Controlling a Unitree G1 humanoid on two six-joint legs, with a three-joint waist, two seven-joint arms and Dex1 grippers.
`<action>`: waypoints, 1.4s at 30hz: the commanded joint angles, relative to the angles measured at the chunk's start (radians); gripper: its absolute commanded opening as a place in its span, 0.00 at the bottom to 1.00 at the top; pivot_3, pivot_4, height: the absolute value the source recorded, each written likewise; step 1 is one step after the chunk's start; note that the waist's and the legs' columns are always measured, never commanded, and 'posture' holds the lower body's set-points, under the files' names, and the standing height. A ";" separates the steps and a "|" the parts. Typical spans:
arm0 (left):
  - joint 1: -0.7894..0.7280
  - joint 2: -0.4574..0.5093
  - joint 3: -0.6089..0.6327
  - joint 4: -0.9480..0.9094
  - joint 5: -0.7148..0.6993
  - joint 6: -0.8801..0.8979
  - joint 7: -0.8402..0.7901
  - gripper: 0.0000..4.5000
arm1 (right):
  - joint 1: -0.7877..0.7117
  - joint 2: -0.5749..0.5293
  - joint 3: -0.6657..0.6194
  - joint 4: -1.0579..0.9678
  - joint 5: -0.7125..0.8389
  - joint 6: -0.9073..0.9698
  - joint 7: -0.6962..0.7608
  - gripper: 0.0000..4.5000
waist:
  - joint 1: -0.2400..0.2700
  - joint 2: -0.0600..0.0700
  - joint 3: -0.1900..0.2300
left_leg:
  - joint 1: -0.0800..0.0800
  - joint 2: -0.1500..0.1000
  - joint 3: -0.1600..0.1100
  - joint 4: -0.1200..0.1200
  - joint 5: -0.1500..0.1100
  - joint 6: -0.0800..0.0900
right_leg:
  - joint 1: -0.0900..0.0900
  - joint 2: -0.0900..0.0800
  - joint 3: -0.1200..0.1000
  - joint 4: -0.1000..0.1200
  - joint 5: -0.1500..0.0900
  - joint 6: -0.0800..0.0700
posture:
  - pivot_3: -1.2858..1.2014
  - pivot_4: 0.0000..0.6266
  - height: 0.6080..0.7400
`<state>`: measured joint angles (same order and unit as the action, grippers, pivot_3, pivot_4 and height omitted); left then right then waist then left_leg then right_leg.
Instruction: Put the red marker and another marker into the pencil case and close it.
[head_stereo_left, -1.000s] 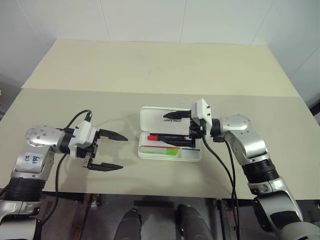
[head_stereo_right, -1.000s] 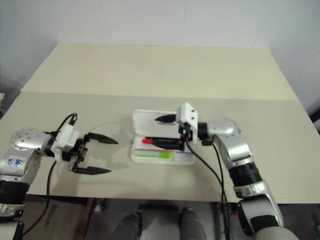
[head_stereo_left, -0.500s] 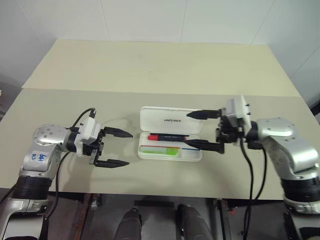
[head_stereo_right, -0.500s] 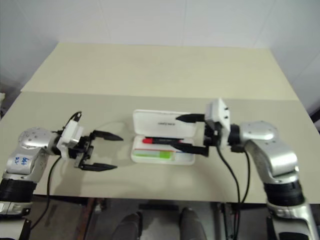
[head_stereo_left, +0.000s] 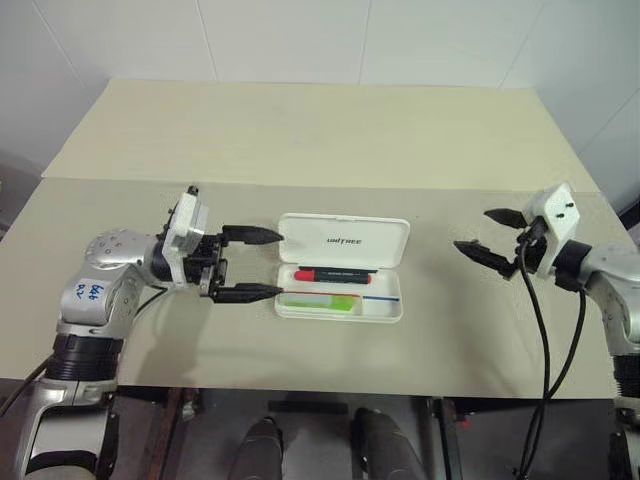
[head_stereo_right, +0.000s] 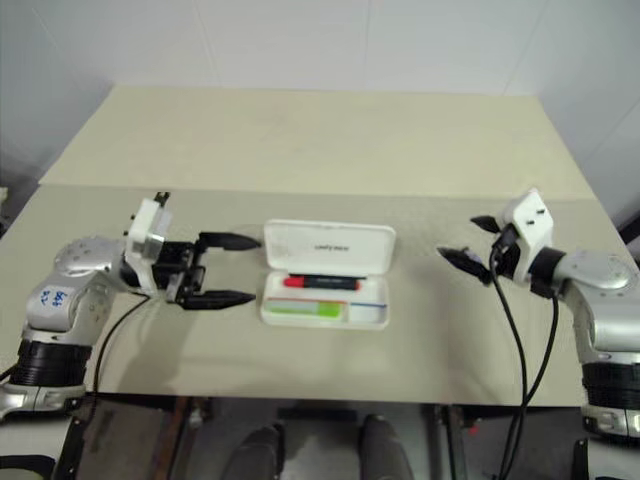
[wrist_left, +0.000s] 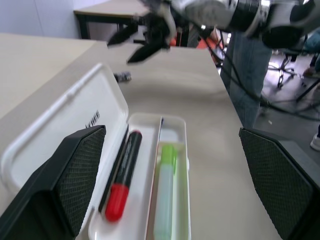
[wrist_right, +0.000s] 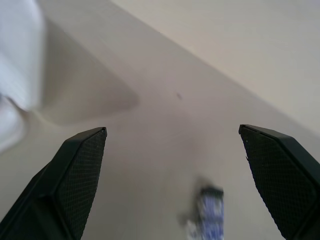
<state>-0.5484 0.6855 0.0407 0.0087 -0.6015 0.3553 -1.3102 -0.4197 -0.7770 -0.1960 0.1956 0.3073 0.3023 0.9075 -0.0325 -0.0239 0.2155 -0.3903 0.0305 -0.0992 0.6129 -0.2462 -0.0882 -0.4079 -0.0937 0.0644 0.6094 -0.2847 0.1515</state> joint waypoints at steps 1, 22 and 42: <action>-0.041 -0.002 0.024 -0.074 -0.049 0.069 0.040 1.00 | -0.005 0.023 0.006 0.095 -0.047 -0.087 -0.041 0.99 | 0.000 0.000 0.000 | 0.000 0.000 0.000 0.000 0.000 0.000 | 0.000 0.000 0.000 0.000 0.000 0.000 | 0.52 0.24 1.00; -0.074 -0.012 0.033 -0.145 -0.071 0.136 0.095 1.00 | -0.120 0.055 0.012 0.472 -0.081 -0.270 -0.021 0.45 | 0.000 0.000 0.000 | 0.001 0.000 0.000 0.001 0.001 -0.002 | 0.001 0.000 0.001 0.000 0.001 0.001 | 0.52 0.24 1.00; 0.038 0.048 0.029 -0.088 0.011 -0.026 -0.009 1.00 | 0.088 0.005 0.048 -0.376 0.222 0.105 0.182 0.09 | 0.003 0.001 0.000 | 0.000 0.000 0.000 -0.001 0.001 -0.003 | 0.000 0.000 0.001 0.000 0.000 0.002 | 0.52 0.24 1.00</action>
<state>-0.5155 0.7193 0.0433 -0.0674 -0.6008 0.3640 -1.3027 -0.3441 -0.7501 -0.1528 -0.0822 0.4775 0.3666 1.0681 -0.0292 -0.0232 0.2159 -0.3899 0.0303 -0.0991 0.6125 -0.2449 -0.0908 -0.4075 -0.0933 0.0657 0.6092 -0.2849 0.1533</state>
